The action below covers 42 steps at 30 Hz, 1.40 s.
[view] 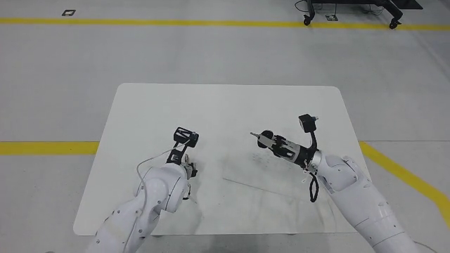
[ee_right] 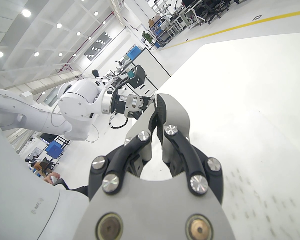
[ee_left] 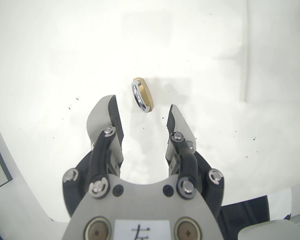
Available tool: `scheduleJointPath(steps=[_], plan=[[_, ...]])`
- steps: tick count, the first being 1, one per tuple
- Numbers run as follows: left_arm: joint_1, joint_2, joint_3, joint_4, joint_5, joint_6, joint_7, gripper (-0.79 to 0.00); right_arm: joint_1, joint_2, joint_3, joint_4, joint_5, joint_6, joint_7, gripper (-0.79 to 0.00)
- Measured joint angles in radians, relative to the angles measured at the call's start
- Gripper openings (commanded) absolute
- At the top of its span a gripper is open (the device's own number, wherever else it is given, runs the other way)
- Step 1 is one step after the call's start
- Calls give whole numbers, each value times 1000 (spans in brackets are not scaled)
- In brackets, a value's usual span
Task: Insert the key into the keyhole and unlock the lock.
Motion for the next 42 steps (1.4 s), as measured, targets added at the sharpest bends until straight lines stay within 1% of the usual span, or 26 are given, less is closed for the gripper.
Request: scheduleJointPath(steps=[3, 5, 6, 8, 9, 10, 16, 22, 30, 35, 36, 37, 38, 40, 41, 42], plan=[[-8, -5, -3, 19, -10, -4, 9, -443, 0, 0, 0, 0, 0, 0, 0, -785], [-11, -8, -4, 24, -12, -6, 13, -505, 0, 0, 0, 0, 0, 0, 0, -785], [-12, -9, -5, 28, -14, -7, 14, -560, 0, 0, 0, 0, 0, 0, 0, -785], [-12, -12, -7, 31, -18, -8, 18, -646, 0, 0, 0, 0, 0, 0, 0, -785], [-11, -13, -9, 35, -19, -8, 20, -739, 0, 0, 0, 0, 0, 0, 0, -785], [-10, -14, -10, 39, -19, -8, 21, -785, 0, 0, 0, 0, 0, 0, 0, -785], [-1, -19, -14, 33, -8, -15, 17, -785, 0, 0, 0, 0, 0, 0, 0, -785], [19, -19, -41, 6, -4, -32, 21, -785, 0, 0, 0, 0, 0, 0, 0, -785], [32, -23, -64, 16, -27, -61, 31, -785, 0, 0, 0, 0, 0, 0, 0, -785], [35, -27, -69, 14, -24, -63, 28, -785, 0, 0, 0, 0, 0, 0, 0, -785], [36, -27, -71, 14, -22, -64, 27, -671, 0, 0, 0, 0, 0, 0, 0, -785], [37, -28, -71, 14, -21, -65, 26, -576, 0, 0, 0, 0, 0, 0, 0, -785], [37, -28, -72, 15, -20, -66, 26, -505, 0, 0, 0, 0, 0, 0, 0, -785], [37, -30, -74, 18, -19, -68, 24, -453, 0, 0, 0, 0, 0, 0, 0, -785], [37, -31, -75, 19, -19, -69, 23, -496, 0, 0, 0, 0, 0, 0, 0, -785], [36, -32, -75, 20, -18, -70, 20, -520, 0, 0, 0, 0, 0, 0, 0, -785]])
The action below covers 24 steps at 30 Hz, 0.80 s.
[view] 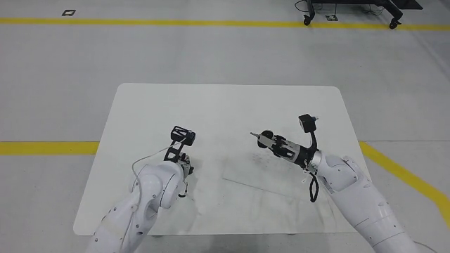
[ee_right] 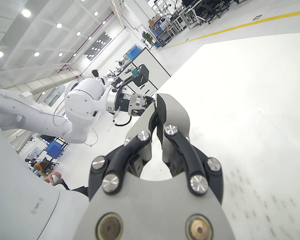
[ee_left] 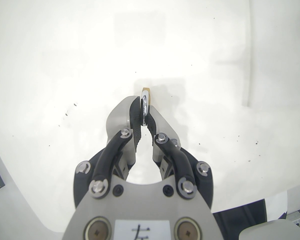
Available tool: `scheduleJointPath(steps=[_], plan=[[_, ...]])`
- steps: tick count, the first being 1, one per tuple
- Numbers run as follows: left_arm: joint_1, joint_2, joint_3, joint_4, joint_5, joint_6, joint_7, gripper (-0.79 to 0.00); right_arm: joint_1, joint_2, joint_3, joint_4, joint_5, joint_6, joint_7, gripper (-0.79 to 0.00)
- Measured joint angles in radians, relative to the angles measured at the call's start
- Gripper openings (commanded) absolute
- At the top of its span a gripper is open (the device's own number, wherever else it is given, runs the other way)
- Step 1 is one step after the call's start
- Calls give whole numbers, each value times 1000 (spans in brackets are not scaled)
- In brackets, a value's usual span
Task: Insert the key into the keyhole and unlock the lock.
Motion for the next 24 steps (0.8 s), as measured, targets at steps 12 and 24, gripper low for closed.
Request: scheduleJointPath(steps=[12, 24], plan=[[-17, -12, 5, 16, 11, -6, -19, -610, 0, 0, 0, 0, 0, 0, 0, -785], [-48, -26, 12, 57, 26, -5, -44, -785, 0, 0, 0, 0, 0, 0, 0, -785]])
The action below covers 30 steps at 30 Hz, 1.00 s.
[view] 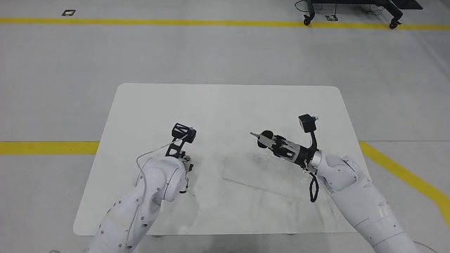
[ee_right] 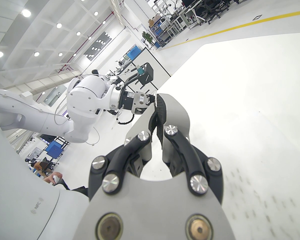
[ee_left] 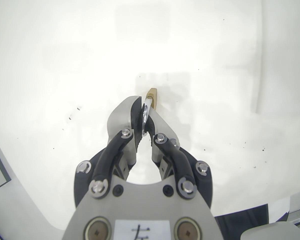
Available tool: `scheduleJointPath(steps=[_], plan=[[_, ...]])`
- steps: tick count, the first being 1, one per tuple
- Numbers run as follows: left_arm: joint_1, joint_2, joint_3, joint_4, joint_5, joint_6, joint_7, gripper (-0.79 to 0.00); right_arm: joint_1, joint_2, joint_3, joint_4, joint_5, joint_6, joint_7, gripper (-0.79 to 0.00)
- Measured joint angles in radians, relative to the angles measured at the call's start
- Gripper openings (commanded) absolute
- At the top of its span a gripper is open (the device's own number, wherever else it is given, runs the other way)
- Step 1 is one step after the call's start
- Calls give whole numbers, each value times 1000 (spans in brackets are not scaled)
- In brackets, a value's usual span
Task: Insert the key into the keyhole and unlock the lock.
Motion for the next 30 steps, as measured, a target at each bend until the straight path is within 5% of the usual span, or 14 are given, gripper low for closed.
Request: scheduleJointPath(steps=[8, 15, 22, 25, 30], plan=[[38, -1, -67, -47, -145, -54, 112, -785, 0, 0, 0, 0, 0, 0, 0, -785], [48, 4, -189, -23, -423, -243, 334, -785, 0, 0, 0, 0, 0, 0, 0, -785], [49, 3, -193, -14, -425, -251, 352, -785, 0, 0, 0, 0, 0, 0, 0, -785], [38, -5, -214, 54, -579, -326, 444, -785, 7, -6, -18, -14, 17, 22, -5, -785], [-22, -14, -235, 268, -1058, -608, 502, -785, 90, -36, -106, 12, 108, 33, -10, -785]])
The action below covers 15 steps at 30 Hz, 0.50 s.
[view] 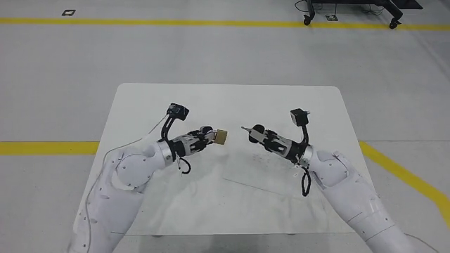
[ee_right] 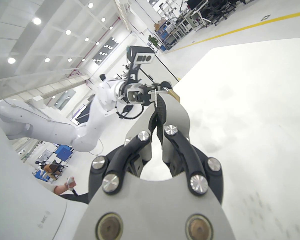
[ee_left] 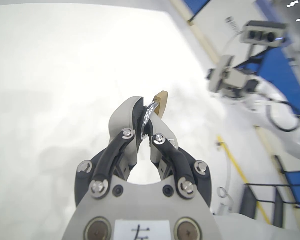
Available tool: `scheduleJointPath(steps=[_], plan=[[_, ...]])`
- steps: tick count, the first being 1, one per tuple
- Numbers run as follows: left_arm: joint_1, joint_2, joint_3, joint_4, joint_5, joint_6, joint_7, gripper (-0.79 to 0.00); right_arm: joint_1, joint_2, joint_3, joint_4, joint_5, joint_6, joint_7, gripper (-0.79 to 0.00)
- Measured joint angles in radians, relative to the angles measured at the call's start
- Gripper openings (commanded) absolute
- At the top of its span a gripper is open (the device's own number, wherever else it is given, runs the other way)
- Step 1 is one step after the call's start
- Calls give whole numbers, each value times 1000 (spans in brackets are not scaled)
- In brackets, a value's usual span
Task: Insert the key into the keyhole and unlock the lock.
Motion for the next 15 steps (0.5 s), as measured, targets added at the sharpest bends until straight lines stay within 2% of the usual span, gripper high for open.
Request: scheduleJointPath(steps=[3, 7, 11, 15], plan=[[-42, 0, 11, 103, -152, -110, -59, -785, 65, -23, -59, 51, 64, -14, 4, -785], [-89, 1, 31, 206, -295, -198, -145, -785, 144, -60, -137, 113, 99, -32, -15, -785], [-109, 5, 37, 250, -399, -258, -216, -785, 201, -92, -193, 169, 107, -61, -37, -785], [-124, 10, 37, 265, -453, -270, -237, -785, 246, -118, -242, 217, 99, -56, -26, -785]])
